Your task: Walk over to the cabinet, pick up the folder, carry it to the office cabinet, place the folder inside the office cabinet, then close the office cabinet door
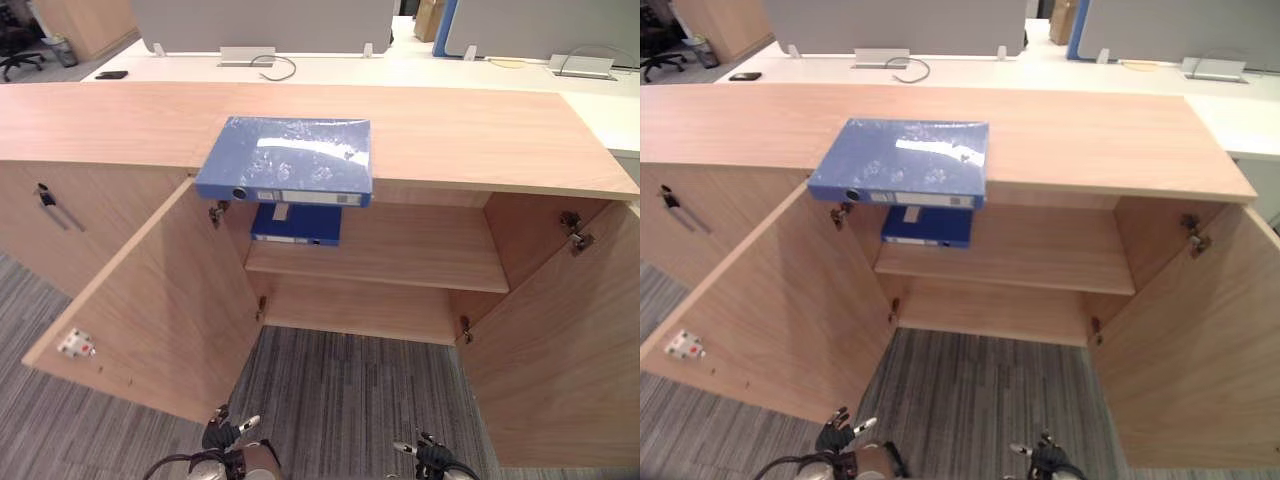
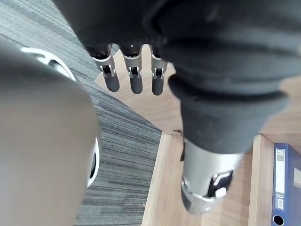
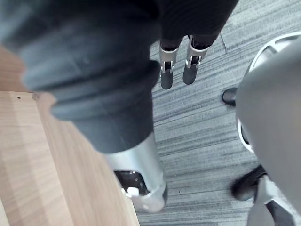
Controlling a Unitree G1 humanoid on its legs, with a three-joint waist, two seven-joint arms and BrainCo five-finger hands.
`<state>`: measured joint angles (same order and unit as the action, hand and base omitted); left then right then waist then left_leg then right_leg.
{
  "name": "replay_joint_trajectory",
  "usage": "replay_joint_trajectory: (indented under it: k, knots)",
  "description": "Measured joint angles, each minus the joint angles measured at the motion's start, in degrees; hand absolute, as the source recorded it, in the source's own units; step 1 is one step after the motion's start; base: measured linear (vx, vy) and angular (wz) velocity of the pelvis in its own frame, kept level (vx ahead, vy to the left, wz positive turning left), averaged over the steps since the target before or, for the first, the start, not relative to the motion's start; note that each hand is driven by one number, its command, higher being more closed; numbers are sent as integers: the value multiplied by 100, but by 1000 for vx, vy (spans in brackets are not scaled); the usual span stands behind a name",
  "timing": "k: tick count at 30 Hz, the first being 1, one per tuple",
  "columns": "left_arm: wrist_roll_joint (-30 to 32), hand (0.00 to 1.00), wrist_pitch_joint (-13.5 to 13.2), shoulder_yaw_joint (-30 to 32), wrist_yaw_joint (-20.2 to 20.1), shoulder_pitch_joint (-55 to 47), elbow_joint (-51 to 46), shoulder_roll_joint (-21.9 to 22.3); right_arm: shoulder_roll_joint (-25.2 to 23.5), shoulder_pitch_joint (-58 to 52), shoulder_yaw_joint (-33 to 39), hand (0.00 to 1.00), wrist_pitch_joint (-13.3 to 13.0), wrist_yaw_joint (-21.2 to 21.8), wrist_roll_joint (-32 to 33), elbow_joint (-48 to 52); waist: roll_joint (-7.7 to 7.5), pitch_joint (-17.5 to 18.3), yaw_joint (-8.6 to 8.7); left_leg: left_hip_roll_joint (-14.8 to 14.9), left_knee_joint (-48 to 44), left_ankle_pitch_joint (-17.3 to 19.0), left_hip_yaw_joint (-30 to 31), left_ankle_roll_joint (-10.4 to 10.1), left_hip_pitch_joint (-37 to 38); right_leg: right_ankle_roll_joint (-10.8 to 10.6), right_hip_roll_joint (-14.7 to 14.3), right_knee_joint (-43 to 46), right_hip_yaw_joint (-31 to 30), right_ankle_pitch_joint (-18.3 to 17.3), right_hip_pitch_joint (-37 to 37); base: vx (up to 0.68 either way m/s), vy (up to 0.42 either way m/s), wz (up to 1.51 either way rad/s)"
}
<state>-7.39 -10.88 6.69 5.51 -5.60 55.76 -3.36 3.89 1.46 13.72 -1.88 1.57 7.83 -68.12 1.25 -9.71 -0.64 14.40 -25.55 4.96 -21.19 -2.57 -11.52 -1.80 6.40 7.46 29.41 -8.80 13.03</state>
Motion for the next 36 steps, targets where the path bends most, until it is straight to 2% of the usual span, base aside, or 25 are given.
replay_joint_trajectory:
  k: [1,2,3,4,6,7,11,15,16,18,19,20,21,22,23,24,26,27,28,29,31,33,34,36]
  knots:
    - [-51,0,-4,28,33,56,16,-85,-108,-9,-59,0,0,-3,-1,4,-229,18,8,-281,297,-231,35,56,86,-267,195,-68,-70,-31,14,207,268,-10]
    - [-19,0,7,-5,51,55,5,-141,-153,-14,-129,0,2,13,-2,-9,-264,34,9,-391,523,-249,44,58,158,-269,221,-140,-91,-26,-50,153,205,10]
    - [3,0,8,-6,78,66,5,-196,-252,-12,-165,0,0,7,-3,11,-410,29,18,-621,861,-368,36,101,270,-270,246,-238,-141,-17,-133,71,110,21]
    - [13,0,36,-22,95,79,16,-198,-268,-19,-163,0,0,2,-3,12,-452,38,43,-839,1091,-420,21,179,405,-223,294,-274,-162,21,-170,31,99,31]
    - [8,0,32,-105,116,39,44,-213,-276,-64,-163,0,0,2,-2,49,-454,82,37,-1095,1484,-527,-26,243,672,-287,481,-270,-172,78,-76,47,124,14]
    - [12,0,38,-150,119,34,64,-256,-296,-64,-163,0,-16,3,-2,97,-459,88,62,-1225,1828,-692,-35,251,810,-348,532,-306,-180,117,-81,76,133,-6]
    - [11,0,33,-272,125,37,76,-256,-279,-110,-135,0,-7,4,-19,91,-461,81,110,-1319,2411,-1057,-4,221,891,-512,508,-445,-143,224,-167,-9,11,2]
    - [-7,0,37,-386,-9,26,221,-267,-212,-168,-102,0,17,6,-70,89,-392,98,152,-1427,2993,-1283,37,192,1278,-513,490,-458,-170,224,-62,-22,1,-8]
    - [-57,0,46,-392,-122,25,255,-259,-179,-179,55,0,33,19,-235,89,-353,102,177,-1518,3050,-1284,103,213,1322,-562,578,-400,-169,181,-75,3,77,-4]
    - [-279,0,56,-389,-267,-20,285,-216,-53,-191,161,0,63,52,-272,100,-296,101,205,-1784,3026,-943,372,231,1477,-580,906,54,-235,-109,-207,75,147,-7]
    - [-497,0,77,-413,-356,-21,333,-146,44,-203,252,0,69,73,-352,121,-163,53,280,-1863,3021,-841,456,332,1572,-499,1120,750,-298,-242,-413,135,240,-19]
    - [-837,0,135,-470,-460,-37,371,-112,119,-141,247,0,72,74,-359,211,-36,21,295,-1853,2999,-816,329,385,1599,-354,1339,1654,-321,-224,-858,131,265,-26]
    - [-981,0,152,-495,-511,-34,401,-97,141,-101,243,0,69,68,-371,237,38,19,296,-1833,2980,-815,245,434,1632,-271,1431,1980,-328,-171,-1024,66,243,-42]
    - [-1207,0,172,-532,-608,-29,443,-125,100,-54,211,0,49,63,-433,307,35,-3,310,-1794,2964,-775,124,493,1722,-186,1573,2265,-267,-153,-1139,65,173,-38]
    - [-1294,0,189,-574,-647,-23,448,-153,78,-16,179,0,50,68,-443,324,30,-16,310,-1766,2965,-751,84,501,1770,-199,1583,2292,-204,-171,-1138,73,160,-35]
    - [-1402,0,223,-706,-731,1,458,-200,25,19,99,0,54,70,-449,330,89,-48,324,-1675,2959,-731,60,478,1809,-255,1517,2103,-37,-208,-1114,50,70,-18]
    - [-1566,0,238,-898,-783,33,453,-251,9,60,-9,0,66,82,-452,349,68,-67,323,-1487,2883,-697,70,423,1807,-342,1165,1308,-46,-217,-1040,18,-22,-6]
    - [-1601,0,236,-967,-801,30,442,-305,-29,30,-6,0,79,97,-451,308,1,-38,299,-1434,2774,-640,79,333,1772,-320,904,591,-150,43,-985,-26,-131,0]
    - [-1605,0,237,-1014,-818,30,430,-364,-59,-9,-5,0,79,106,-451,301,-83,-8,265,-1456,2735,-610,77,289,1766,-298,864,315,-161,368,-991,-33,-140,2]
    - [-1654,0,254,-1018,-837,24,431,-369,-64,-31,16,0,79,118,-439,253,-90,12,273,-1452,2750,-610,112,229,1836,-559,808,128,-237,550,-898,-2,-150,-16]
    - [-1968,0,260,-1021,-901,-187,231,-282,-13,-49,11,0,132,124,-452,208,4,138,258,-1256,2873,-662,-30,100,1858,-454,496,-383,-326,699,-799,56,-155,-34]
    - [-2196,0,271,-1072,-1006,-287,59,-308,-19,-74,4,0,168,127,-451,210,-16,177,256,-1135,2942,-696,-108,20,1856,-368,311,-581,-375,762,-799,56,-167,-30]
    - [-2577,0,313,-1193,-1160,-353,-115,-360,-10,-110,-4,0,174,126,-446,216,-13,214,253,-1059,2990,-725,-134,-66,1856,-326,167,-692,-396,790,-780,60,-202,-22]
    - [-2898,0,338,-1283,-1263,-410,-385,-368,3,-118,-33,0,179,125,-433,213,-5,228,249,-988,3033,-744,-152,-128,1862,-306,66,-755,-412,802,-771,61,-176,-8]
